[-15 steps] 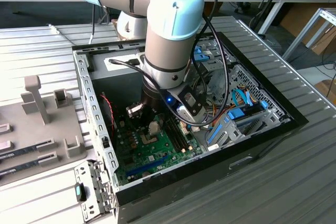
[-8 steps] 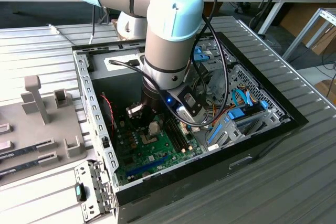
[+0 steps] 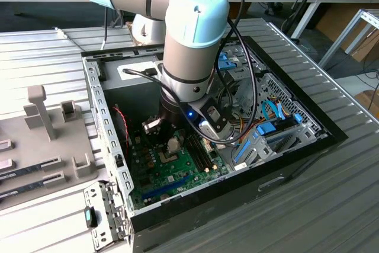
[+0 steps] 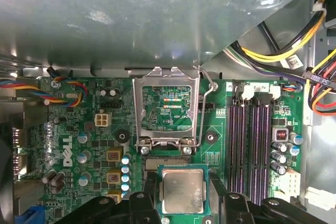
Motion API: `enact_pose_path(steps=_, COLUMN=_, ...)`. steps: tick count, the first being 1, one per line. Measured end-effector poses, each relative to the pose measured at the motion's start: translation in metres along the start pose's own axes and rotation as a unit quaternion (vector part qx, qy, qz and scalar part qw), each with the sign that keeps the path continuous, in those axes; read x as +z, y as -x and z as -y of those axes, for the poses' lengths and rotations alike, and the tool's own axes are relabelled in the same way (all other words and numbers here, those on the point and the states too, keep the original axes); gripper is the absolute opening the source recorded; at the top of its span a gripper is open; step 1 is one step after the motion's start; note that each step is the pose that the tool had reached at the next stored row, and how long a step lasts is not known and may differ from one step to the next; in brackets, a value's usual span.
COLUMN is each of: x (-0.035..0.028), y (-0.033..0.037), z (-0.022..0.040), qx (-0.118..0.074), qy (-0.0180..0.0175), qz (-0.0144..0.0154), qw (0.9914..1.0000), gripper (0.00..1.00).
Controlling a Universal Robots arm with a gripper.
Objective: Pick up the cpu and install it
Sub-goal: 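Pick up the cpu and move it towards the insertion slot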
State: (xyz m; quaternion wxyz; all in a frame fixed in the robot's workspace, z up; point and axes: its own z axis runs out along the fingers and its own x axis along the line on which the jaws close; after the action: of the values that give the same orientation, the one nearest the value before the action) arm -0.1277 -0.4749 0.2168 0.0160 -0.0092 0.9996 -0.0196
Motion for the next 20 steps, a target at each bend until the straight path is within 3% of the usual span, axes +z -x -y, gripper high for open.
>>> enact_pose_path(steps=20, x=0.0040, y=-0.0001, z=-0.0002, qx=0.000, qy=0.0000, qz=0.0000, qw=1.00000, gripper=0.47)
